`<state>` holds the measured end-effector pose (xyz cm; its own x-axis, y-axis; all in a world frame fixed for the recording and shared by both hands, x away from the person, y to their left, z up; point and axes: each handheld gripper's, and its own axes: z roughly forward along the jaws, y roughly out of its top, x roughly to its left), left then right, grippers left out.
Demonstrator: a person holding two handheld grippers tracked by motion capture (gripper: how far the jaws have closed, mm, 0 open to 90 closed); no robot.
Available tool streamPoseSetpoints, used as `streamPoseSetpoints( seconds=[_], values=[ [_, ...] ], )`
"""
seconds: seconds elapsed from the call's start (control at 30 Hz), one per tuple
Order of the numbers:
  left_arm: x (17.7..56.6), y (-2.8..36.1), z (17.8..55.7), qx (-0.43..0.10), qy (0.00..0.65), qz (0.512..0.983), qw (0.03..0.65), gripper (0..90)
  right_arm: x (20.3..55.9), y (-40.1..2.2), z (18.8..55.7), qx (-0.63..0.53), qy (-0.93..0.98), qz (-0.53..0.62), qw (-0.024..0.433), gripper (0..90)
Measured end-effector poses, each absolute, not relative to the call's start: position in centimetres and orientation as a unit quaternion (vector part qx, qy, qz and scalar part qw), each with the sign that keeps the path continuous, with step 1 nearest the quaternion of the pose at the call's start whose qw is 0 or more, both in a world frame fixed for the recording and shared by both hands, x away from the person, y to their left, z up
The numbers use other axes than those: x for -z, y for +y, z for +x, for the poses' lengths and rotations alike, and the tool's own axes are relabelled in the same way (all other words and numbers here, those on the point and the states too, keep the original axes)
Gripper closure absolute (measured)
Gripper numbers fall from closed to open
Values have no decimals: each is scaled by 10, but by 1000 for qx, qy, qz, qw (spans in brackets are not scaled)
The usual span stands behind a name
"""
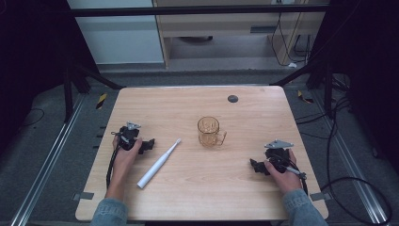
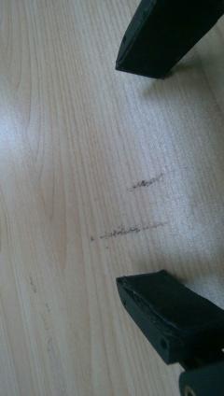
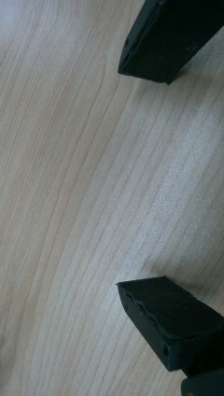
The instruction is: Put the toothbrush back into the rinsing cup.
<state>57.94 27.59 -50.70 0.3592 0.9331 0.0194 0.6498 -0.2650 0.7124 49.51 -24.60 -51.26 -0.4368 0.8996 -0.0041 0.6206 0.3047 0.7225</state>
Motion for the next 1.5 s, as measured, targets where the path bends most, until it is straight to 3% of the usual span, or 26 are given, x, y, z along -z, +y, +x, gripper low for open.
streamPoseSetpoints(
  seconds=[0.23,0.63,0.9,1.5],
  values=[
    [496,275,569,-231,527,754,318,32,513,-246,495,-332,780,487,210,3],
    [473,263,545,-231,481,790,301,30,513,-246,495,-332,780,487,210,3],
    [453,256,537,-239,480,790,296,36,513,-246,495,-332,780,487,210,4],
    [434,241,522,-211,462,819,267,41,513,-246,495,-332,780,487,210,3]
  ],
)
